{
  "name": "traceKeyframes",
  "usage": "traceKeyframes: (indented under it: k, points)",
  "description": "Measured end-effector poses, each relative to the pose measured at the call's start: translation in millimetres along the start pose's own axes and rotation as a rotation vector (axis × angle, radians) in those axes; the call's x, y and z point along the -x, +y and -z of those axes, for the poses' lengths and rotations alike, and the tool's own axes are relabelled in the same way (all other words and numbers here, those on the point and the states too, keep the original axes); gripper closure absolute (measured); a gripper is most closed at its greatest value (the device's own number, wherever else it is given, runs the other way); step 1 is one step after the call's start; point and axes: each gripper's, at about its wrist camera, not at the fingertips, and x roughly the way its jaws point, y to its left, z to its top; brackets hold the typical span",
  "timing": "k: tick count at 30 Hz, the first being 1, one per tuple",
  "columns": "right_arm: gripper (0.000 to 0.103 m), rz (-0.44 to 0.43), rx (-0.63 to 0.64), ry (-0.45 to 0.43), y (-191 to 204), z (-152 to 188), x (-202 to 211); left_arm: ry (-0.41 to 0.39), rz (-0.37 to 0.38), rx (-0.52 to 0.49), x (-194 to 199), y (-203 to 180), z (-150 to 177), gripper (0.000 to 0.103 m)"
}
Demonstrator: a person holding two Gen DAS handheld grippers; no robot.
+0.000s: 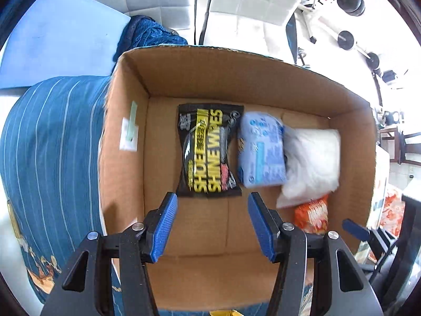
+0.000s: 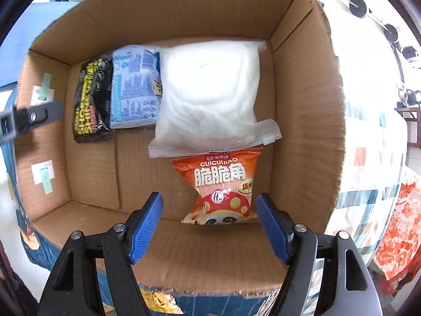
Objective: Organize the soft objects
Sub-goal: 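Withdraw both grippers from the box toward the last two bags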
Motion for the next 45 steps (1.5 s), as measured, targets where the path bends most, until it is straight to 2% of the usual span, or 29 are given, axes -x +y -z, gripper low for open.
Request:
traceKeyframes:
  k: [3, 6, 8, 10, 11, 14, 23, 30, 35, 39, 45]
  points:
    - [0.026, 0.003, 0.012, -0.031, 0.5, 8.5, 12.6, -0.023, 0.017, -0.003, 15.0, 7.7, 20.7, 0.048]
    - [0.025, -0.001, 0.02, -0.059, 2.6, 22.1, 24.9, -0.048, 0.025, -0.007, 28.8, 9.2, 36.3, 0.034]
    - [0.014, -0.02, 0.021, -0.078, 3.1, 30.0, 33.7, -0.074, 0.025, -0.006, 33.4, 2.0, 40.7, 0.033]
    - [0.002, -0.041, 0.017, -0.103, -2.2, 39.7, 40.7, -0.104, 0.025, 0.0, 40.9, 1.4, 50.1, 0.025]
    - [0.001, -0.046, 0.016, -0.116, -2.4, 44.8, 45.2, -0.117, 0.028, 0.006, 42.7, 4.3, 50.1, 0.014]
    - [0.001, -0.052, 0.015, -0.157, -3.0, 62.7, 60.0, -0.163, 0.02, 0.021, 51.4, 0.7, 62.1, 0.007]
    - [0.0, -0.056, 0.041, -0.268, -5.0, 108.5, 101.9, -0.261, -0.013, 0.023, 82.3, -0.6, 90.5, 0.006]
    - [0.0, -0.067, 0.052, -0.334, -9.5, 143.6, 132.1, -0.359, -0.042, 0.009, 115.0, -10.6, 127.2, 0.006]
    - [0.0, -0.034, 0.042, -0.422, -15.5, 172.5, 151.3, -0.43, -0.087, 0.005, 135.0, -17.5, 155.9, 0.006]
    - [0.0, -0.041, 0.041, -0.479, -18.3, 195.0, 169.8, -0.483, -0.118, -0.001, 151.6, -22.1, 173.8, 0.006]
    - [0.0, -0.053, 0.066, -0.537, -18.3, 221.5, 194.3, -0.53, -0.125, -0.01, 169.3, -29.2, 192.9, 0.006]
